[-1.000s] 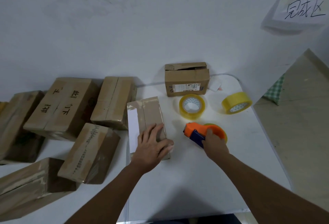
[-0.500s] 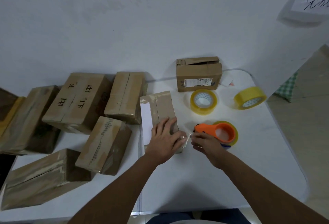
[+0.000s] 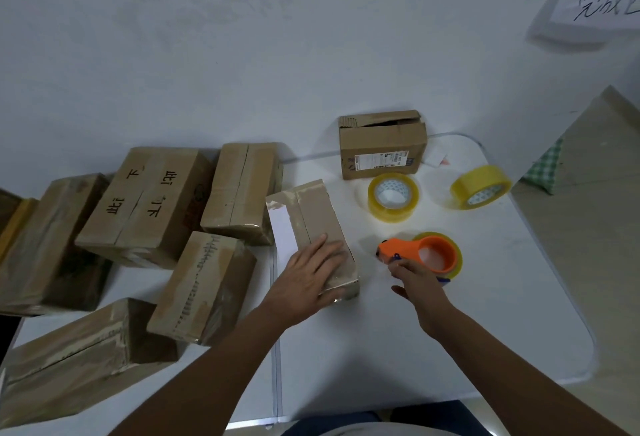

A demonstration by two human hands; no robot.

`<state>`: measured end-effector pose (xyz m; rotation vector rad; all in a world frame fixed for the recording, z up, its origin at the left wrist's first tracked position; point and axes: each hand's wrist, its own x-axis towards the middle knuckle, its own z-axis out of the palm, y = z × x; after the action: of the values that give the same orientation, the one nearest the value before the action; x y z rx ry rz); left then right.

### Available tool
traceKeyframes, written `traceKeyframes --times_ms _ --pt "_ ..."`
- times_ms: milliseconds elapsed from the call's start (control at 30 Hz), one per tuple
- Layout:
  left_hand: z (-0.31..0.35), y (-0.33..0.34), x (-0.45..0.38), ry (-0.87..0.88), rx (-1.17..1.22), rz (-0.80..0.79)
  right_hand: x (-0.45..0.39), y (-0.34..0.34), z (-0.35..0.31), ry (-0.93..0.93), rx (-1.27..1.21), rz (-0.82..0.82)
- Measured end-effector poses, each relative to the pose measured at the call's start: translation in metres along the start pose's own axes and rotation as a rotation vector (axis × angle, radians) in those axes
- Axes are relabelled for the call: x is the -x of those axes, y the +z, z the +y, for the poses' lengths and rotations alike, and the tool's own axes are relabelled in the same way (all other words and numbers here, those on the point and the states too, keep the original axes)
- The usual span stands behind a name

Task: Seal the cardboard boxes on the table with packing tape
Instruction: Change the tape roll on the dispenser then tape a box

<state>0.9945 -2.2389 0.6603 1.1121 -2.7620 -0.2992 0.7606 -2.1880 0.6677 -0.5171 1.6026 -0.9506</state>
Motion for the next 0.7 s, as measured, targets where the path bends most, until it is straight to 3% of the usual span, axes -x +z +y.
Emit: traceKeyframes --times_ms 133,367,700 --pt "0.001 0.004 0.0 0.02 -0.102 -0.004 -0.003 0.001 -0.001 -0.018 0.044 -0.006" --pt "0.03 -0.001 -0.021 -0.181 -0.176 0.093 -0.006 0.001 0.002 -0.152 0.13 0.01" --pt "0.011 0.007 -0.002 -0.043 -0.236 0.034 -0.029 0.018 0.013 -0.358 0.297 -0.001"
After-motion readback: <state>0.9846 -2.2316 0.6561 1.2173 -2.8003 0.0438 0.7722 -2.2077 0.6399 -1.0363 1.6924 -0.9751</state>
